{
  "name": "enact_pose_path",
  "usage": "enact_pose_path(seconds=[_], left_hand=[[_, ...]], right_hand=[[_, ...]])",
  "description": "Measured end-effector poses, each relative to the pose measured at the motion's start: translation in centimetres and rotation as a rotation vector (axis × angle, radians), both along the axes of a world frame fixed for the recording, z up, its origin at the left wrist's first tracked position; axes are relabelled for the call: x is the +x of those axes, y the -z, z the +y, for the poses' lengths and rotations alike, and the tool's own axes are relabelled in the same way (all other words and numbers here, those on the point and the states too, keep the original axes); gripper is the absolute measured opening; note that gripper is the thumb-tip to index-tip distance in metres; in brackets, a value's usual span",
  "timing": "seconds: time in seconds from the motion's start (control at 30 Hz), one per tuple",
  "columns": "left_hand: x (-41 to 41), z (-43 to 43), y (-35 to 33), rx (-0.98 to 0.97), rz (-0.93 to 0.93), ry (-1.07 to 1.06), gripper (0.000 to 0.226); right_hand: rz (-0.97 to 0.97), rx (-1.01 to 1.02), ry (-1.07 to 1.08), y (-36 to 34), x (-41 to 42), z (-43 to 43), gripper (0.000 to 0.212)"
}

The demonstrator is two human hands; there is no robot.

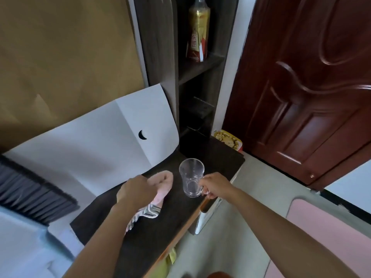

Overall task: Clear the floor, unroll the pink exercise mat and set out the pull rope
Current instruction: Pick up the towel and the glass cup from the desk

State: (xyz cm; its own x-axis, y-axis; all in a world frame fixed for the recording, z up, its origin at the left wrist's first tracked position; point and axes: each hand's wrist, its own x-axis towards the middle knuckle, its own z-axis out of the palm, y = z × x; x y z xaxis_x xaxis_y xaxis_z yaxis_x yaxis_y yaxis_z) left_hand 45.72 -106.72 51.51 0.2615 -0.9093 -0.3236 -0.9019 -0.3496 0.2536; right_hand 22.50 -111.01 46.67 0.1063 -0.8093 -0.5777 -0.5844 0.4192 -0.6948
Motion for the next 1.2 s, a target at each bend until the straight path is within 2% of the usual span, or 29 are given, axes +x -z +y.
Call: enact_pose_path(seconds=[0.07,0.17,0.23,0.33,0.43,0.6,0.7,0.97,1.13,1.2], left_hand=[[0.0,-1.3,-0.9,-0.055,0.117,-0.006,0.02],[-2.5,-3.2,-2.8,-0.036,0.443,0.018,0.013],[-5.4,-5.0,-3.3,-0.023,0.606,0.056,0.013],[-11.1,-7.7,-2.8,-0.018,0.726,0.074,0.011],[-17.8,-10.4,-1.5,0.032,0.792,0.147,0.019],[-30.6,-15.6,2.5,0.132,0.844,0.275,0.015],[-36.2,-17.9,5.9,0.155,0.882,0.291,0.031],[-51.9,-26.1,19.2,0.183,0.654,0.365,0.024],[-58.2,-30.4,31.0,0.178,0.531,0.495,0.013],[-59.7,-31.7,36.2,0.194,0.493,0.553,0.015]], right_hand=[[-0.012,-0.014,0.009,-0.9,-2.0,0.1,0.016],[0.005,-0.051,0.054,-1.6,-5.9,0.1,0.015],[-0.009,-0.062,0.169,-2.0,-9.1,0.2,0.014],[-0.029,-0.077,0.38,-2.1,-14.1,0.4,0.016],[0.0,-0.083,0.54,-1.8,-19.8,0.4,0.022],[0.034,-0.041,0.731,1.0,-31.5,-1.7,0.025],[0.056,-0.003,0.776,3.7,-36.3,-3.2,0.029],[0.048,0.102,0.869,15.3,-50.2,-9.6,0.029],[-0.043,0.161,0.943,26.7,-54.7,-13.1,0.02],[-0.064,0.195,0.989,31.7,-55.6,-14.1,0.018]])
